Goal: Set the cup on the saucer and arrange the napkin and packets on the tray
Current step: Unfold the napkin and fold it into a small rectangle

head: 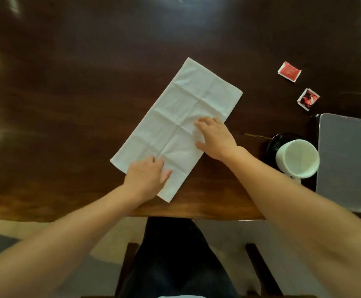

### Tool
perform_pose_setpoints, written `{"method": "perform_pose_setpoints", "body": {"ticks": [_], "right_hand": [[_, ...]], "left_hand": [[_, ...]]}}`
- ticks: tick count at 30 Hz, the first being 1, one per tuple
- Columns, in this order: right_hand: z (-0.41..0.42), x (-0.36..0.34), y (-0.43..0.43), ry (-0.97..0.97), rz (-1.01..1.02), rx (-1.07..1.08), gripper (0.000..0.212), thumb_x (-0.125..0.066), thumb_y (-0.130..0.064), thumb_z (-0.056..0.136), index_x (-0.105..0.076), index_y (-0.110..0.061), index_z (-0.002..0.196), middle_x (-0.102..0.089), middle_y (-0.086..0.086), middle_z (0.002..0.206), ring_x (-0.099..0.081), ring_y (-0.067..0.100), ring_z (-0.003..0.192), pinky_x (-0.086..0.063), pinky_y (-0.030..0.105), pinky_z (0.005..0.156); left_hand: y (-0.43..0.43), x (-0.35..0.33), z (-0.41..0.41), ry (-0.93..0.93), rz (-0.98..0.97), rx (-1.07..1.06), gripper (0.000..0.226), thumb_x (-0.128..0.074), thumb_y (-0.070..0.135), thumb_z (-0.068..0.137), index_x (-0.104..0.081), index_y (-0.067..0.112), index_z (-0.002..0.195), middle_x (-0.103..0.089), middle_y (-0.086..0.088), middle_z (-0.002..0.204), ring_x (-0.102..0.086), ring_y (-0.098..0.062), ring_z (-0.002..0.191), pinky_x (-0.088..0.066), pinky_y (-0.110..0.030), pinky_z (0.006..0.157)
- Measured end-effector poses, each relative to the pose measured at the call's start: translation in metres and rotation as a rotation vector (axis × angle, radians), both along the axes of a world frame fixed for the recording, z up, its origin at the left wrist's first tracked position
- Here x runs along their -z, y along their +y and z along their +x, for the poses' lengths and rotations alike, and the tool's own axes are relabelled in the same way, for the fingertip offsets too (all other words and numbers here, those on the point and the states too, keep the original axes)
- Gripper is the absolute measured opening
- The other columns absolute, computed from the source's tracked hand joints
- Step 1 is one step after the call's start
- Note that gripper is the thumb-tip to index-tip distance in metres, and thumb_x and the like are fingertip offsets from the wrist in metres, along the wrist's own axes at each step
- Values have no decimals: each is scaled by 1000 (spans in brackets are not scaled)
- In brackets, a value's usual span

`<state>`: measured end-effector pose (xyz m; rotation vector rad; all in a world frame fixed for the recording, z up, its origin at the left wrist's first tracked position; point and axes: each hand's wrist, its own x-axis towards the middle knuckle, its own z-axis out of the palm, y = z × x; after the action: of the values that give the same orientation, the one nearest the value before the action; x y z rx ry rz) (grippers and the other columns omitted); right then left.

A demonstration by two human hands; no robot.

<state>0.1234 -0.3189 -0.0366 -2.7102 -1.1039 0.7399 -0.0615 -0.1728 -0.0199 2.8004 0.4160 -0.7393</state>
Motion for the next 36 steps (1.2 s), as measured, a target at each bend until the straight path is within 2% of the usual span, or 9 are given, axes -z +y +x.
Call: {"method": "perform_pose_setpoints", "body": {"ticks": [3, 10, 12, 14, 18, 27, 31, 33, 36], "right_hand": [[-37, 9, -13, 24, 157, 375, 56, -66, -33, 91, -49, -15, 141, -45, 10, 142, -38, 32, 129, -40, 41, 106], [-67, 26, -5, 0, 137, 746, 56, -72, -37, 87, -53, -22, 137, -38, 7, 142, -38, 29, 122, -42, 41, 103], [-65, 26, 0, -11, 139, 786, 55, -75, -36, 86, -56, -22, 135, -41, 5, 138, -40, 28, 120, -41, 41, 103], [-64, 26, 1, -1, 157, 832, 55, -77, -35, 83, -59, -23, 134, -45, 2, 132, -41, 25, 116, -43, 40, 101], [-60, 23, -1, 59, 235, 964, 54, -82, -32, 77, -66, -25, 128, -47, -4, 110, -41, 18, 104, -48, 35, 92], [-44, 22, 2, 129, 282, 1119, 35, -82, -29, 79, -75, -23, 113, -51, -4, 96, -44, 17, 97, -51, 38, 90], [-42, 15, 3, 108, 269, 1105, 18, -77, -28, 85, -79, -21, 102, -52, -6, 95, -46, 17, 98, -50, 40, 91], [-43, 7, 2, 77, 309, 1108, 14, -77, -26, 85, -79, -20, 98, -54, -5, 96, -45, 16, 98, -50, 34, 87], [-43, -12, -4, 25, 392, 1102, 13, -76, -25, 86, -80, -18, 96, -56, -7, 102, -43, 12, 101, -40, 13, 78]], "left_hand": [[44, 1, 42, -117, -152, -80, 32, -49, 37, 101, -56, 23, 129, -61, -5, 121, -61, -27, 104, -53, -40, 82], [109, 20, 99, -199, -122, -50, 52, -63, 21, 96, -49, 32, 145, -40, -9, 149, -43, -32, 131, -50, -50, 99], [118, 25, 108, -182, -124, -10, 54, -62, 25, 97, -46, 35, 147, -36, -7, 152, -46, -33, 130, -50, -49, 99], [124, 27, 117, -170, -134, 50, 51, -62, 29, 97, -48, 36, 146, -38, -4, 148, -58, -34, 115, -53, -48, 92], [134, 27, 132, -210, -204, 67, 42, -68, 33, 93, -61, 33, 135, -48, 1, 115, -60, -27, 88, -53, -45, 81], [144, 29, 157, -190, -288, 14, 22, -77, 32, 85, -78, 30, 106, -56, 3, 92, -57, -18, 80, -47, -36, 69], [140, 22, 162, -207, -248, 39, 22, -76, 29, 87, -78, 22, 107, -60, 4, 97, -60, -19, 89, -51, -39, 77], [142, 15, 162, -234, -264, 80, 22, -75, 27, 87, -79, 19, 107, -60, 3, 100, -59, -19, 91, -52, -40, 80], [152, -2, 165, -315, -349, 162, 19, -76, 23, 87, -79, 14, 103, -63, -1, 107, -58, -22, 102, -54, -43, 88]]}}
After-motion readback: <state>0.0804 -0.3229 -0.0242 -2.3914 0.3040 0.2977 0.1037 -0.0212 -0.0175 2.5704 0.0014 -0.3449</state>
